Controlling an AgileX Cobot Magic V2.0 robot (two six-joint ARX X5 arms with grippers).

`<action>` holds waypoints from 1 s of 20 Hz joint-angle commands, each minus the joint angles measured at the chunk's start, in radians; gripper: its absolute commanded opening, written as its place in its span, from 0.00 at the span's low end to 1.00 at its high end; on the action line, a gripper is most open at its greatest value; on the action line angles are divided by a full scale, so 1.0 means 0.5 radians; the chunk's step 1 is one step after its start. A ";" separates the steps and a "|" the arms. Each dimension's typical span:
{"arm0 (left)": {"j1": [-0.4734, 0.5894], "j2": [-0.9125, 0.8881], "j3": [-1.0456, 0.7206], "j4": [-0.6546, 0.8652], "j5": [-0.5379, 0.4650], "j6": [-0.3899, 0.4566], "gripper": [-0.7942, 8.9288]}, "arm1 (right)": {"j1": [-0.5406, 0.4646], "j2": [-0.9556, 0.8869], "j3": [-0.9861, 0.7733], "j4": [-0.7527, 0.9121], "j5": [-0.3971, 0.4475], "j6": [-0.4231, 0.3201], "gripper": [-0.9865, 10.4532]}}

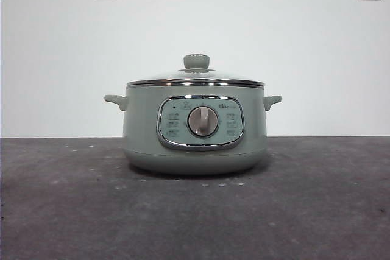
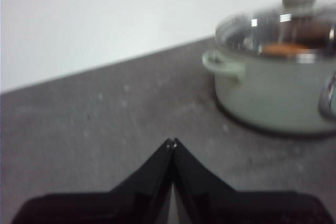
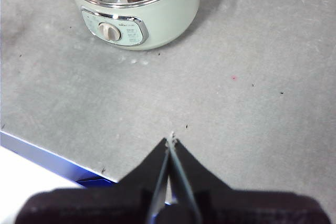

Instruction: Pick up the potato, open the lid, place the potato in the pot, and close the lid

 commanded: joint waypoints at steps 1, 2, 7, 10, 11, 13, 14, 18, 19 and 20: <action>0.005 -0.145 -0.146 0.013 -0.007 -0.043 0.08 | 0.002 -0.001 -0.020 -0.046 0.008 0.021 0.09; 0.005 -0.204 -0.195 0.000 -0.007 -0.055 0.08 | 0.002 -0.001 -0.020 -0.046 0.008 0.021 0.09; 0.021 -0.397 -0.324 -0.136 -0.073 -0.140 0.08 | 0.002 -0.001 -0.019 -0.046 0.008 0.021 0.09; 0.040 -0.398 -0.324 -0.127 -0.058 -0.182 0.08 | 0.002 0.001 -0.019 -0.046 0.009 0.021 0.09; 0.040 -0.396 -0.324 -0.127 -0.045 -0.183 0.08 | 0.002 0.001 -0.019 -0.046 0.008 0.021 0.09; 0.040 -0.384 -0.324 -0.127 -0.049 -0.183 0.08 | 0.002 0.001 -0.019 -0.045 0.009 0.021 0.09; 0.040 -0.375 -0.324 -0.127 -0.049 -0.183 0.08 | 0.002 0.001 -0.019 -0.046 0.008 0.021 0.09; 0.040 -0.361 -0.324 -0.127 -0.048 -0.183 0.08 | 0.002 0.001 -0.019 -0.046 0.008 0.021 0.09; 0.040 -0.361 -0.324 -0.126 -0.049 -0.183 0.08 | 0.002 0.001 -0.019 -0.046 0.009 0.021 0.09; 0.040 -0.361 -0.324 -0.126 -0.048 -0.183 0.08 | 0.002 0.001 -0.019 -0.046 0.009 0.021 0.09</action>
